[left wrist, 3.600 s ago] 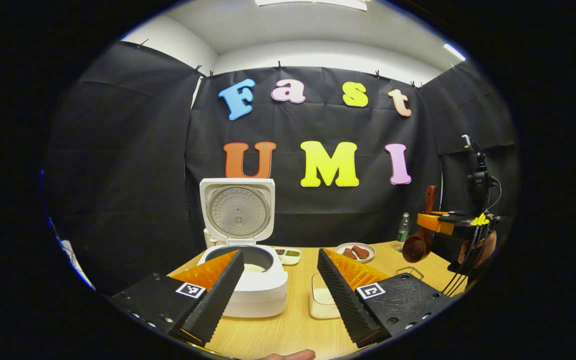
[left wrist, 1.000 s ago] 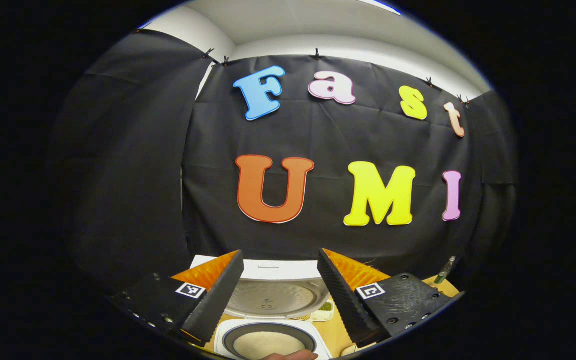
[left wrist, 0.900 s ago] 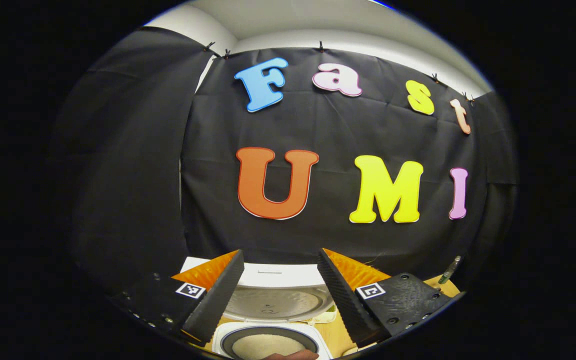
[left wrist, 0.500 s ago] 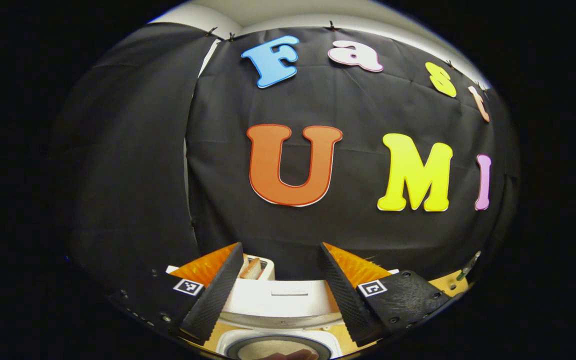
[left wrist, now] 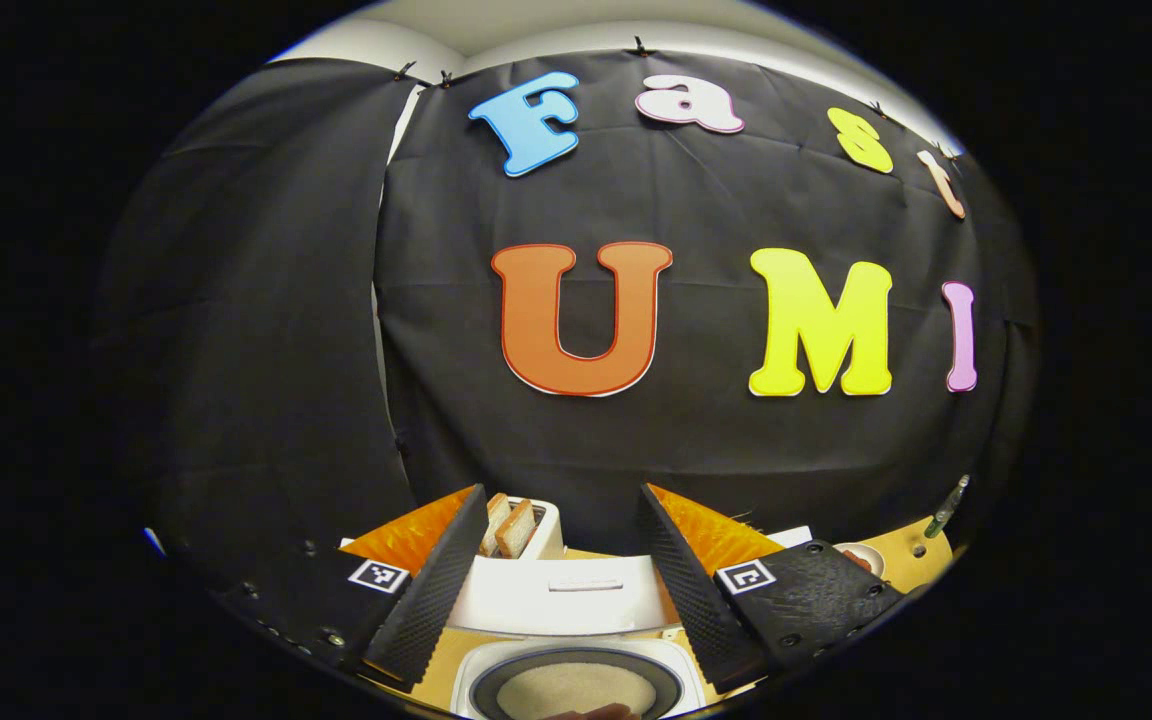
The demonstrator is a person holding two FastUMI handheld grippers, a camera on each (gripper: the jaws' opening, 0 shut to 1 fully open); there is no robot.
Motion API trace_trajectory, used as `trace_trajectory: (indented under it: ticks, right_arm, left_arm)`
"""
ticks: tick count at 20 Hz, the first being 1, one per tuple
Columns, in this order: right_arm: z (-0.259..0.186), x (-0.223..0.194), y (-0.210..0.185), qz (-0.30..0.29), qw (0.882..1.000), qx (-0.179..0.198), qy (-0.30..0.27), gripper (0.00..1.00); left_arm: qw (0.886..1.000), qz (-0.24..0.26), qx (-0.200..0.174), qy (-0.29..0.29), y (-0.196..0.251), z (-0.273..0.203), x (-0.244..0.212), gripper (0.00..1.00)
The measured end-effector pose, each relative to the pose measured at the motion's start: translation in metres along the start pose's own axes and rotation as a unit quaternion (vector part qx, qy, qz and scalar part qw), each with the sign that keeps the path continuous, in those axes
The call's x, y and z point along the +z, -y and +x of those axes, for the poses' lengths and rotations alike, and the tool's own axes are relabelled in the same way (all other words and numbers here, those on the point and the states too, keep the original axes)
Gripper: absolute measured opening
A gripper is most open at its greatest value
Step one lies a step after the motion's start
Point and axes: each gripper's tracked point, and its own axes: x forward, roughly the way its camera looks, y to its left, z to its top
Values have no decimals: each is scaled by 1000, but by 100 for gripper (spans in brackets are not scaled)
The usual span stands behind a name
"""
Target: Close the left gripper, press the button to open the rice cooker; take a wooden spoon from the chopstick holder with the right hand, scoop a spoonful of rice and pour it into the rice cooker, then put the wooden spoon back into the chopstick holder.
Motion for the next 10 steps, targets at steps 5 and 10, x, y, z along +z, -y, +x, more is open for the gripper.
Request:
trace_trajectory:
  ticks: [5, 10]
  right_arm:
    - [-2, 8, -19, -14, 1000, 17, 4, 100]
    - [-5, 4, -29, -4, 1000, 17, -13, 100]
  left_arm:
    - [1000, 2, 2, -3, 2, -37, -21, 96]
    - [997, -14, -24, -67, 7, -67, -81, 96]
